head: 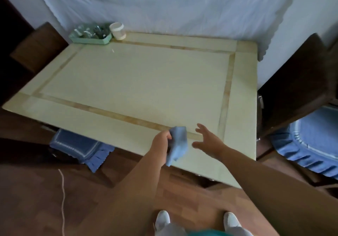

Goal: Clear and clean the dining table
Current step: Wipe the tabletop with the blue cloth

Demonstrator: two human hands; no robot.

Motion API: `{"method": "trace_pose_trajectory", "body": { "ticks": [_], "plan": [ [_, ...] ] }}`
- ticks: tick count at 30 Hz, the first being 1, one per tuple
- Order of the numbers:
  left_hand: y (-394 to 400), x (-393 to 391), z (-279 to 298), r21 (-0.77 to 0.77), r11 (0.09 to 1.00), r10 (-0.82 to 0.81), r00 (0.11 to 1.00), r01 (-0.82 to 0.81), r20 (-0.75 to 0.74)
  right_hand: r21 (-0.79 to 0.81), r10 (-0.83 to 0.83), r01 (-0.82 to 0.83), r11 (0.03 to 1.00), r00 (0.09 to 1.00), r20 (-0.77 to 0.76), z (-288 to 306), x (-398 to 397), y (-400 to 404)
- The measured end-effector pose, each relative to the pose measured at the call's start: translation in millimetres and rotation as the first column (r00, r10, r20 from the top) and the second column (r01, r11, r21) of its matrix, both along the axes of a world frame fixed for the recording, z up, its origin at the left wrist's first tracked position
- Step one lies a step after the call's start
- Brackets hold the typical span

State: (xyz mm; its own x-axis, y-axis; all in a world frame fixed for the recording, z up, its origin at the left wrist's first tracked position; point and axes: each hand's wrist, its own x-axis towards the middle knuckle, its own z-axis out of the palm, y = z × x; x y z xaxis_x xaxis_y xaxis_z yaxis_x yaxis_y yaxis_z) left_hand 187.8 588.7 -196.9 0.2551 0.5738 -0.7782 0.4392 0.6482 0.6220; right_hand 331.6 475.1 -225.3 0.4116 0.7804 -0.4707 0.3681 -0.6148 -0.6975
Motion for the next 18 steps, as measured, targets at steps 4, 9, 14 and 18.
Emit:
{"method": "trace_pose_trajectory", "body": {
  "ticks": [4, 9, 14, 18],
  "plan": [
    [-56.4, 43.3, 8.2, 0.036, 0.999, 0.024, 0.989, -0.029, 0.146, 0.077, -0.05, 0.071, 0.995, 0.969, -0.242, 10.3, 49.5, -39.3],
    [-99.5, 80.2, 6.6, 0.098, 0.993, -0.081, 0.992, 0.072, 0.093, 0.101, -0.068, 0.098, 0.99, 0.963, -0.261, 18.6, 87.7, -71.4],
    [-133.7, 89.8, 30.4, 0.353, 0.932, -0.092, 0.996, 0.083, 0.009, 0.196, -0.166, 0.199, 0.96, 0.971, -0.174, 23.1, 115.8, -92.9],
    [-146.6, 90.8, 40.6, 0.504, 0.859, -0.095, 0.995, 0.086, -0.008, 0.268, -0.213, 0.238, 0.934, 0.97, -0.119, 32.8, 129.3, -98.0]
  ]
}}
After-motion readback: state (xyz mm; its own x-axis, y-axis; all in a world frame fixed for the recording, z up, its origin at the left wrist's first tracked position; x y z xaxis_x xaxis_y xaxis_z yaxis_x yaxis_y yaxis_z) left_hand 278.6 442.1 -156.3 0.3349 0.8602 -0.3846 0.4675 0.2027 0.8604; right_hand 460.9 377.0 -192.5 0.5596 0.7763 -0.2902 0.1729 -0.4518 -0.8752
